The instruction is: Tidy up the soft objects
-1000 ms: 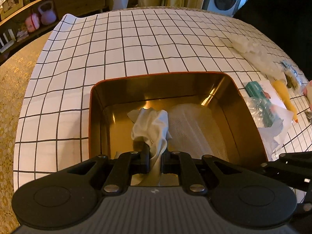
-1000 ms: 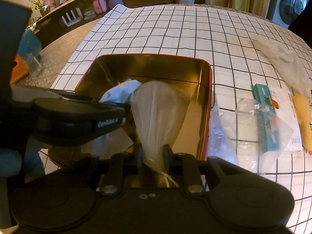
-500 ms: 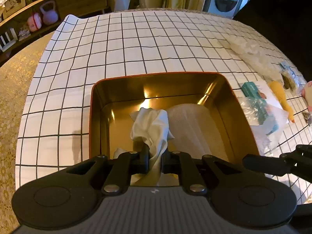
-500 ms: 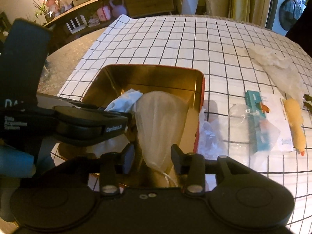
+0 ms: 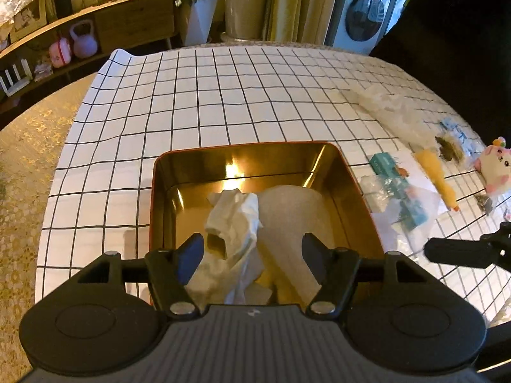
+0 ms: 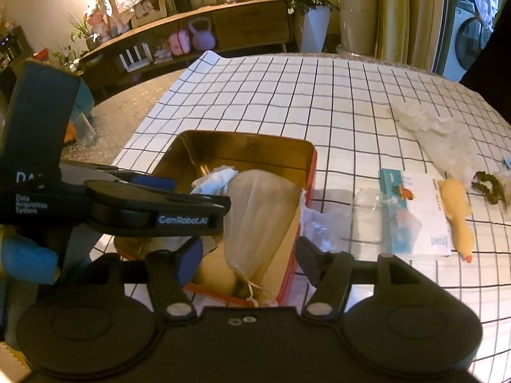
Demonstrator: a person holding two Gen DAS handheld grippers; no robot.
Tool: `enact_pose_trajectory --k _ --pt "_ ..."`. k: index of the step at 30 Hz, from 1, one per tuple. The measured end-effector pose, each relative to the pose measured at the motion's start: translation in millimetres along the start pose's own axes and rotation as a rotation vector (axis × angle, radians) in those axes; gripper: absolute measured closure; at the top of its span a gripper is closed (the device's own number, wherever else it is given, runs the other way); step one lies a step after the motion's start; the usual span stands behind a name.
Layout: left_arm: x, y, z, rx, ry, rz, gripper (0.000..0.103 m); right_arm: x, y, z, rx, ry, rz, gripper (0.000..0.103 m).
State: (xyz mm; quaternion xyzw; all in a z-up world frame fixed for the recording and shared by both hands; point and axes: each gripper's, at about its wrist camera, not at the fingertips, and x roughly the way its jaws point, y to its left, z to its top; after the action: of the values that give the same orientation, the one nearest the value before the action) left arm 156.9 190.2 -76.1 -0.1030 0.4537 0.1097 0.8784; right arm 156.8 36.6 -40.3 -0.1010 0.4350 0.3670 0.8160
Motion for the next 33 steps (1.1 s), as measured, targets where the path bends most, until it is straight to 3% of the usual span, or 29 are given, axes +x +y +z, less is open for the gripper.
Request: enact_pose_trajectory --k 11,13,26,33 --pt "-44 -27 -5 0.018 -0.069 -0.047 0.035 -53 -29 -8 0.03 -0.087 0.018 0.023" --pt "-51 -35 -6 0.029 -0.083 -0.056 0.029 -62 -36 -11 0.04 -0.103 0.014 0.022" --pt "-69 -86 -15 0.091 -0.138 -0.132 0.021 -111 -99 -40 0.075 -0.182 -0.063 0.012" --pt "-60 -119 -24 0.129 -0.144 -0.187 0.004 -126 -146 -63 0.149 -0.186 -0.12 0.01"
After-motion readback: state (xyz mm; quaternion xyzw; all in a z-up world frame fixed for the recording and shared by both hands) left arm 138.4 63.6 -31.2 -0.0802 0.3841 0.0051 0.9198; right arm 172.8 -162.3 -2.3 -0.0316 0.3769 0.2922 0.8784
